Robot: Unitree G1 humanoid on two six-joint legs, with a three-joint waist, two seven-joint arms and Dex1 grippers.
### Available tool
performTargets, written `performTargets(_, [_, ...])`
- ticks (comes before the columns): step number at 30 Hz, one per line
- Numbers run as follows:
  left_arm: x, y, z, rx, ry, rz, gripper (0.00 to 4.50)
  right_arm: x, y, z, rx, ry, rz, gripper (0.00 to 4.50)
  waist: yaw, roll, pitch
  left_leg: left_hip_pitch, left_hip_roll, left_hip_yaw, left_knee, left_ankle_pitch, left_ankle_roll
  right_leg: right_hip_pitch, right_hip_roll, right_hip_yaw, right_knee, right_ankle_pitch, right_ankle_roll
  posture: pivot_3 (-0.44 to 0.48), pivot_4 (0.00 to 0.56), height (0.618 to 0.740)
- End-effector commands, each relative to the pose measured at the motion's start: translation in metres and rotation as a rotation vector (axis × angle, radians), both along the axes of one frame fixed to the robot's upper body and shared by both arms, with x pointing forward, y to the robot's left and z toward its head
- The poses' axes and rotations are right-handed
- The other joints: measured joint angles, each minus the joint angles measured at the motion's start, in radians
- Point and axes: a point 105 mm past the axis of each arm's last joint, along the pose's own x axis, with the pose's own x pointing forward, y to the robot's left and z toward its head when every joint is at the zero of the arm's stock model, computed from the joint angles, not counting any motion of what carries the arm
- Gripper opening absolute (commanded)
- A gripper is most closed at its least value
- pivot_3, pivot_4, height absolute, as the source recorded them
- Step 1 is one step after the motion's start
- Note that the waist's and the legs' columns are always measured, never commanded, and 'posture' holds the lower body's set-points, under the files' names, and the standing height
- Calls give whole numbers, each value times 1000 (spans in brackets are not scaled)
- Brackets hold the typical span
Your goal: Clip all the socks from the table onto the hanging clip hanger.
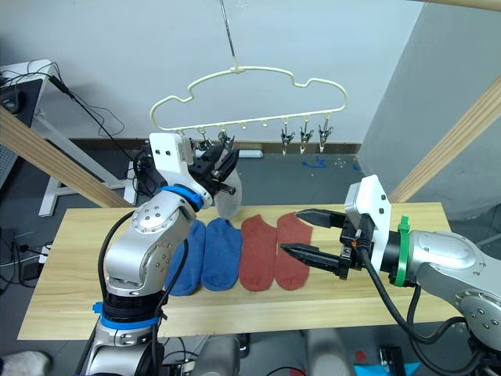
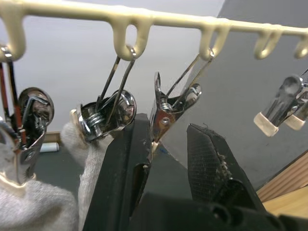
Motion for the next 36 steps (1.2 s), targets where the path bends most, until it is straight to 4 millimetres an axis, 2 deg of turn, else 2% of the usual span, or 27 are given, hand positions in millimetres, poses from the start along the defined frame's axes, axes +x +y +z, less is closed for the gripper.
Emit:
performTargets(1, [-2,1,15,-18,-58,10,1518,-9,4,6,8,-42,31,3172,-2,0,0,0,0,0,0,0,0,0,0,0,0,0,0,-266,366,740])
performTargets(12, [3,5,30,-65,-91,39,1518,-8,5,5,5,-40,31,3172,-12,0,0,0,0,0,0,0,0,0,0,0,0,0,0,-266,360,740])
performTargets(36, [5,5,32,-78,-95,39,1518,-7,7,5,4,-37,29,3172,-16,0,0,0,0,0,0,0,0,0,0,0,0,0,0,-263,358,740])
